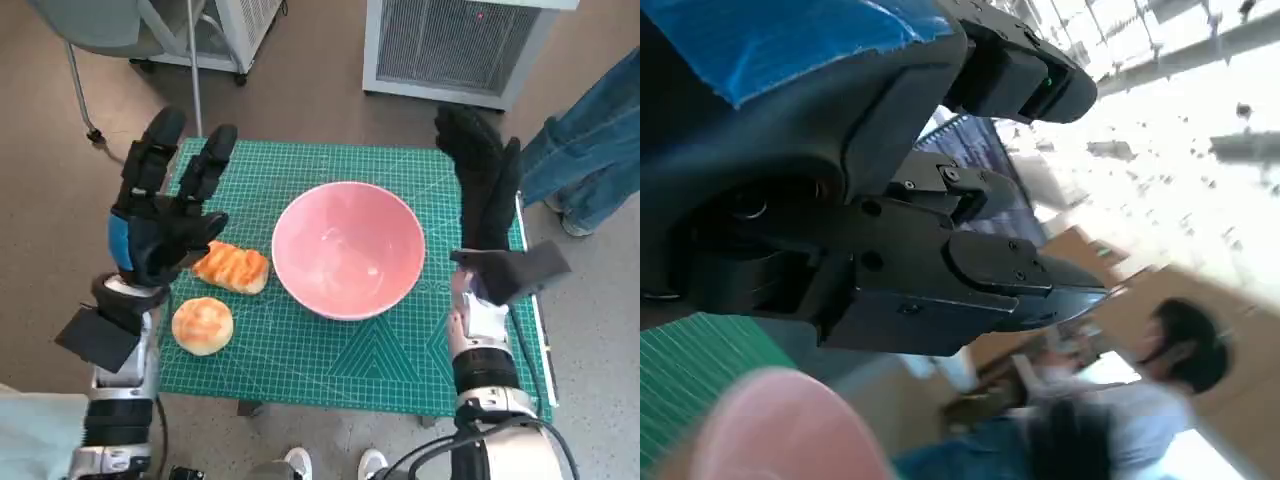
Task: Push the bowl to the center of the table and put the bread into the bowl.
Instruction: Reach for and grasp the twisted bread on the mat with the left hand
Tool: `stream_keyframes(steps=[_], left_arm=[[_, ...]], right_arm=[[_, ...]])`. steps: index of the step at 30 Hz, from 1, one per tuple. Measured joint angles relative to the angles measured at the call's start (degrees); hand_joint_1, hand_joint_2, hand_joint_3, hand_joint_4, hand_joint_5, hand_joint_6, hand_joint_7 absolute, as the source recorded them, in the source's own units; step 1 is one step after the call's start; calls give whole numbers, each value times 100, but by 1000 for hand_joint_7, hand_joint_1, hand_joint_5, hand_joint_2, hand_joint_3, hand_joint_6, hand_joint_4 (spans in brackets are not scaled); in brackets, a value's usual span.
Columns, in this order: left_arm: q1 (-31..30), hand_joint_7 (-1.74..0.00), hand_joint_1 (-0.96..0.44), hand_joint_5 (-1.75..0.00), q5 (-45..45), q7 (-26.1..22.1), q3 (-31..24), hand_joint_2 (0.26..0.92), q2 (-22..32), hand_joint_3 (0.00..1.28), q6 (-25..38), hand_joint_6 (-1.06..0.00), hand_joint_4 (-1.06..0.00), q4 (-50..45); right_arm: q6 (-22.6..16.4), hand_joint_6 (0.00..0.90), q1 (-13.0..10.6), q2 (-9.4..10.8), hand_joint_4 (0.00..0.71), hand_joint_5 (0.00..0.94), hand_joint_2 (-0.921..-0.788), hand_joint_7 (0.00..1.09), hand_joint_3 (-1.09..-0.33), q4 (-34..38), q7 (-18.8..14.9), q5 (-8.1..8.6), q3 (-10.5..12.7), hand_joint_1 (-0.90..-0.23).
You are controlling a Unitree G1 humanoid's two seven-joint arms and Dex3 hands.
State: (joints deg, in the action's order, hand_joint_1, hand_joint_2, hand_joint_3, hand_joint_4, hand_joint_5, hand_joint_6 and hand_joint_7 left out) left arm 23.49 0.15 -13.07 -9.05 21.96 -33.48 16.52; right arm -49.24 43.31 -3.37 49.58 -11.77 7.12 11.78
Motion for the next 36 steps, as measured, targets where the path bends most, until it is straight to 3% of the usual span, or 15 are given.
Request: stream_keyframes(steps=[7, 15, 23, 29, 36], left_arm=[[372, -270, -332, -2, -1014, -335, 52, 920, 1467, 61, -49, -296, -379, 484], [837, -272, -342, 0, -1661, -718, 393, 883, 2418, 12, 89, -324, -348, 701], [896, -141, -199, 0, -2475, -996, 989, 808, 2714, 1, 413, -317, -246, 576], [928, -87, -159, 0, -3009, -1251, 1450, 791, 2733, 0, 770, -290, -189, 428], [1100, -66, -167, -2, -3677, -1216, 1899, 788, 2725, 1, 893, -295, -182, 478]], right_arm=[[48, 4, -686, -81, 255, 0, -921, 715, -778, -1700, -351, 223, -306, -633], [296, -1, -1044, -114, 255, 0, -921, 751, -780, -2515, -482, 411, -477, -615], [410, -1, -1132, -115, 259, 2, -921, 756, -777, -2730, -492, 390, -563, -607], [411, -1, -1162, -114, 262, 4, -921, 753, -773, -2733, -489, 325, -598, -605], [406, -1, -1188, -114, 275, 11, -921, 749, -770, -2729, -481, 198, -622, -606]])
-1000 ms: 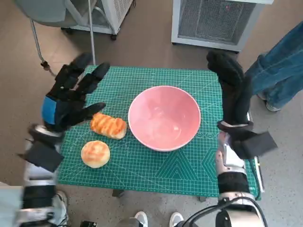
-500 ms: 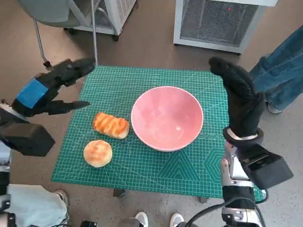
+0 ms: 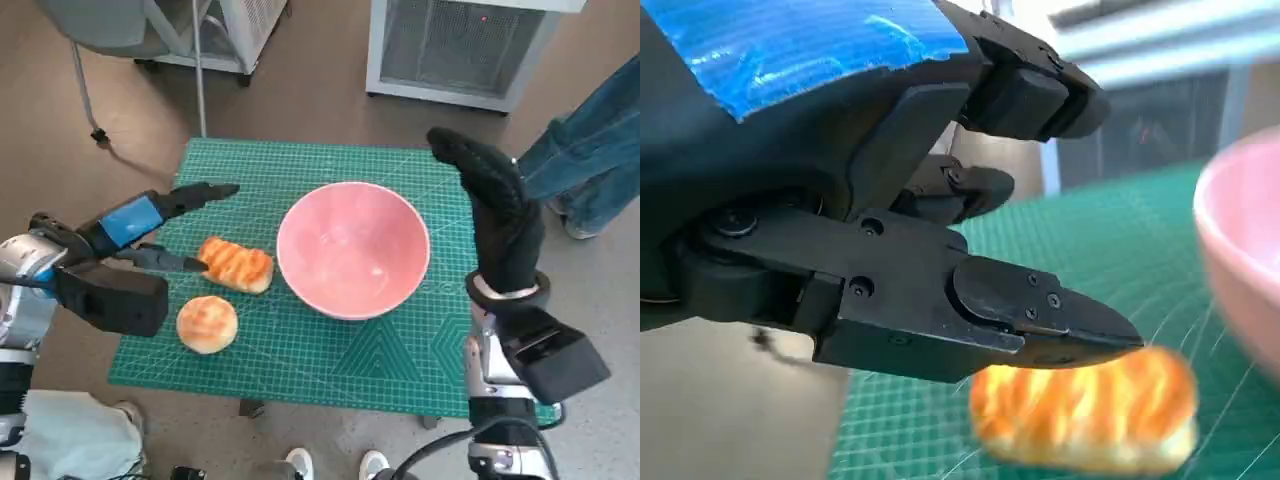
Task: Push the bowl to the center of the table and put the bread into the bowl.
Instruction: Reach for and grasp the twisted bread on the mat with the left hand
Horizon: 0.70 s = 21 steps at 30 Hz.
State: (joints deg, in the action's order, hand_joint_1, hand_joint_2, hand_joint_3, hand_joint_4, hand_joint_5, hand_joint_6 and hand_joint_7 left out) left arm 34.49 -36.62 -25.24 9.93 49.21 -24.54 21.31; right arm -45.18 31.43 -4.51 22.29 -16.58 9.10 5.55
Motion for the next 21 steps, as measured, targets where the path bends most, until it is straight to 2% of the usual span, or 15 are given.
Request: stream_keyframes(steps=[10, 21], left_arm=[[375, -55, -223, -11, -740, 686, 582, 789, -144, 1, -122, -323, -210, 557], [722, -47, -269, -7, -1345, 1162, 1201, 792, -411, 1, -159, -340, -215, 1247]], right_arm=[[10, -1, -44, 1, 281, 14, -921, 757, -768, -23, 1, 0, -6, -623], [31, -1, -92, 0, 282, 14, -921, 758, -771, -98, 1, 5, -13, -618]])
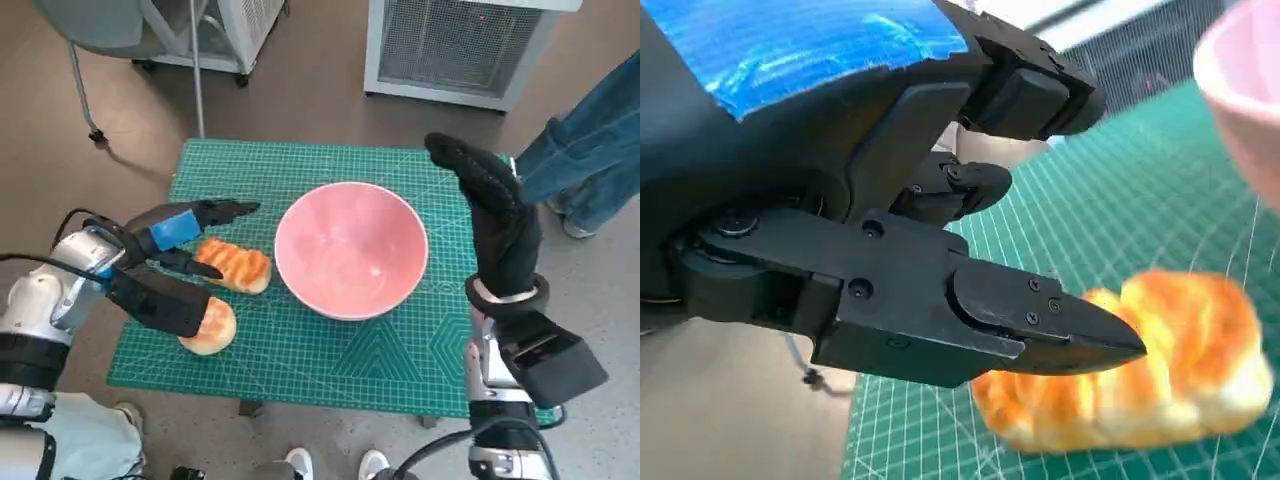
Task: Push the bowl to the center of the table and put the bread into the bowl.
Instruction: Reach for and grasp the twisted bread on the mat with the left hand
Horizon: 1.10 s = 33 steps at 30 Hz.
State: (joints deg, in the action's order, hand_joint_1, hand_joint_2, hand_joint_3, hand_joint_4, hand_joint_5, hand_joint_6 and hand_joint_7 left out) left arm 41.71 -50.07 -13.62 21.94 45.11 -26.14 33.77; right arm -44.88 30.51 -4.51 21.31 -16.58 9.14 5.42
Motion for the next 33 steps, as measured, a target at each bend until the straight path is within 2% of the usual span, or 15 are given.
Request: stream_keyframes(steps=[8, 20, 33], left_arm=[[253, -45, -275, -8, -192, 99, 335, 794, -223, 1, 94, -349, -225, 492], [341, -36, -275, -1, -132, -532, 435, 791, -392, 0, 563, -353, -215, 716], [471, -30, -284, 0, -230, -484, 738, 778, -642, 1, 941, -359, -195, 1097]], right_arm=[[30, -1, -33, 0, 268, 7, -921, 758, -776, -72, 0, 5, 10, -618], [156, -1, -190, 0, 260, 3, -921, 764, -782, -250, 32, 7, 23, -613], [224, -1, -219, 11, 260, 3, -921, 764, -783, -316, 54, 8, 30, -610]])
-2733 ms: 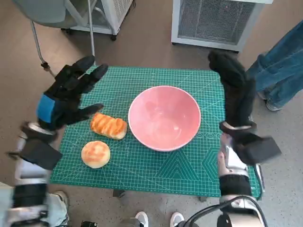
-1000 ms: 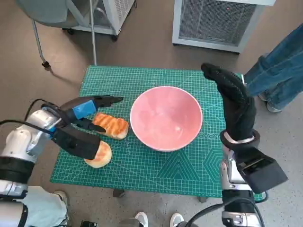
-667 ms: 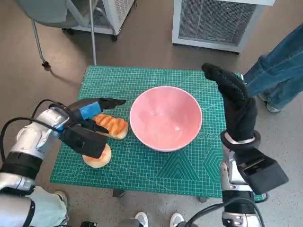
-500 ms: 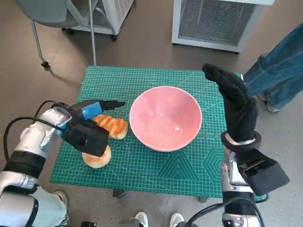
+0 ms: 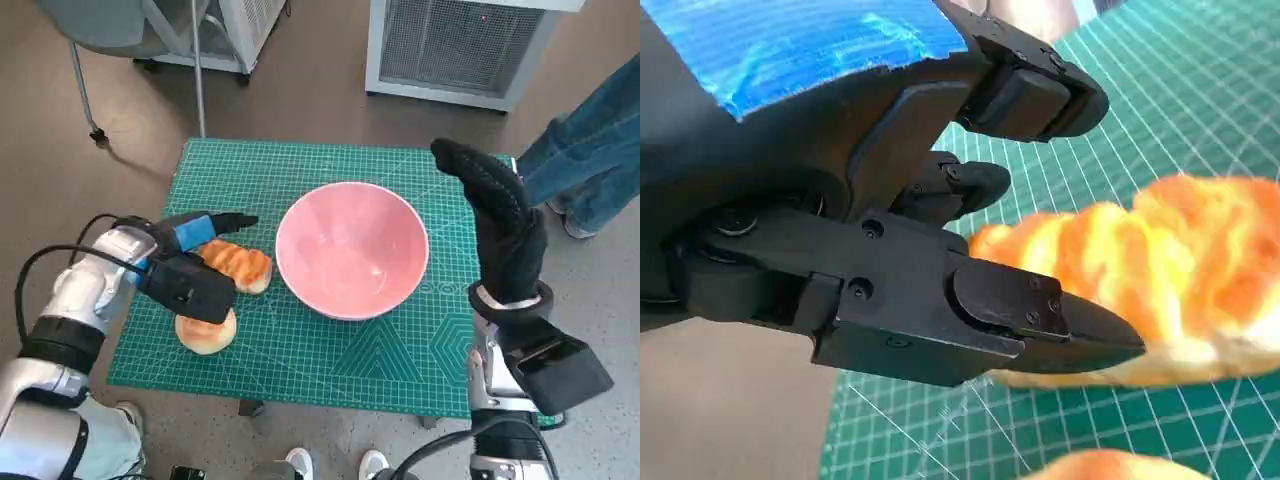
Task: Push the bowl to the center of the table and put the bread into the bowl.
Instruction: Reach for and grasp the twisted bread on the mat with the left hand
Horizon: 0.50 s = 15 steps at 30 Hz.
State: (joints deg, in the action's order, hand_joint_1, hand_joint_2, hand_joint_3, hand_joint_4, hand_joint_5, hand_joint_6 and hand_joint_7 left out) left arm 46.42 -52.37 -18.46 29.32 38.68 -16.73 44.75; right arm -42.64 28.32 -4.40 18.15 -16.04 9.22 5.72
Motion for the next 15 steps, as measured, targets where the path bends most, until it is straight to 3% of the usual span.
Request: stream_keyframes(steps=[15], left_arm=[[293, -59, -246, -43, -105, 406, 323, 779, -299, 1, 212, -452, -316, 893]], right_arm=[[0, -1, -22, -3, 260, 3, -921, 749, -786, -14, 1, 17, 34, -605]])
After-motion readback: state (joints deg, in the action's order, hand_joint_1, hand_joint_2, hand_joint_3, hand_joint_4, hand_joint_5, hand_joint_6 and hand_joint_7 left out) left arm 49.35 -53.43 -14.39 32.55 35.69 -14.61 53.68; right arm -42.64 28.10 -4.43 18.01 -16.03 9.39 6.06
